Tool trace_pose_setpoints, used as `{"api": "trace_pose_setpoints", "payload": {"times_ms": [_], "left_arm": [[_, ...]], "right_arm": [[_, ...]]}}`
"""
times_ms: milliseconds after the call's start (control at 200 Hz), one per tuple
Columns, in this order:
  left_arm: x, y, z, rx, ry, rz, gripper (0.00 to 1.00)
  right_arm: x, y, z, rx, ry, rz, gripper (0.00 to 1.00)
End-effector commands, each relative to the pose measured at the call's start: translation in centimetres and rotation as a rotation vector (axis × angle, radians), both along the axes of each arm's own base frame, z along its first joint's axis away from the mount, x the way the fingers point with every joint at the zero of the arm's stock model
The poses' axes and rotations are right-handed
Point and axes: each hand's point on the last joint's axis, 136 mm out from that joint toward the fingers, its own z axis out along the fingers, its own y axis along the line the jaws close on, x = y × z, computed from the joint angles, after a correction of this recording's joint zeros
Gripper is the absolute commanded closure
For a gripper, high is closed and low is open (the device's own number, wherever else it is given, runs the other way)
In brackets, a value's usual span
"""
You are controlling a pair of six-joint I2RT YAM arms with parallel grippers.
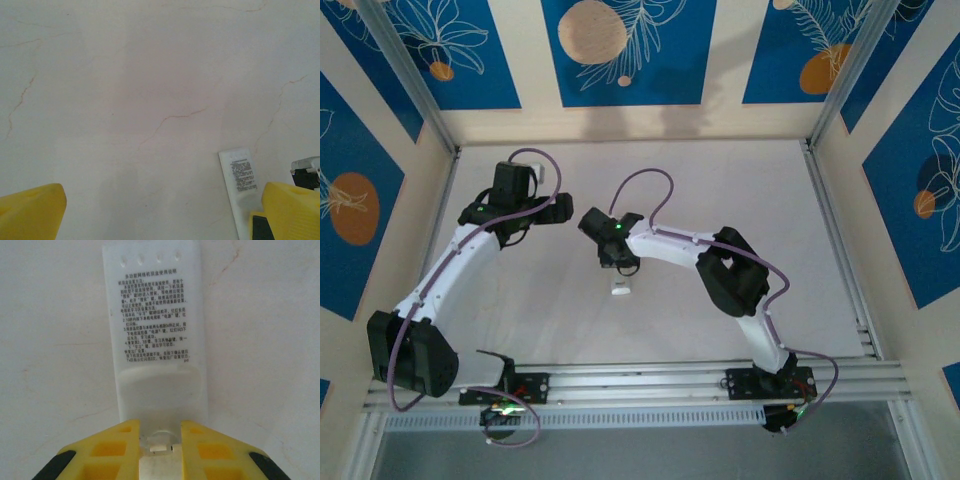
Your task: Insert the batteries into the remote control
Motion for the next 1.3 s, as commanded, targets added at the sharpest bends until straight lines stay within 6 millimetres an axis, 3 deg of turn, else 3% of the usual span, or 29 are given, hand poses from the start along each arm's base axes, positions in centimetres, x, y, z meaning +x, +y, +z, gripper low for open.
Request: {"api": "trace_pose_setpoints", "payload": {"times_ms": [0,620,1110,1290], "left_arm": [[0.2,0.1,0.5,-0.016,-0.007,0.003,0.00],[0.1,0.1,0.5,-0.012,-0.008,0.005,0.00],[0.1,0.0,0.5,-0.016,-0.006,0.001,0.00],[0.1,0.1,0.4,-0.014,-0.002,0.002,0.00]], "right_arm": [[-0.4,0.2,-0.3,-0.006,0.042,-0.001,0.80],[-1.1,-0.6,-0.5,-0.071,0.066,-0.004,0.80],[0.5,-0.1,0.1,-0.057,0.035,-0.024,0.81],[0.3,-0.2,-0.6,-0.071,0.049,-0.019,0.80]]}}
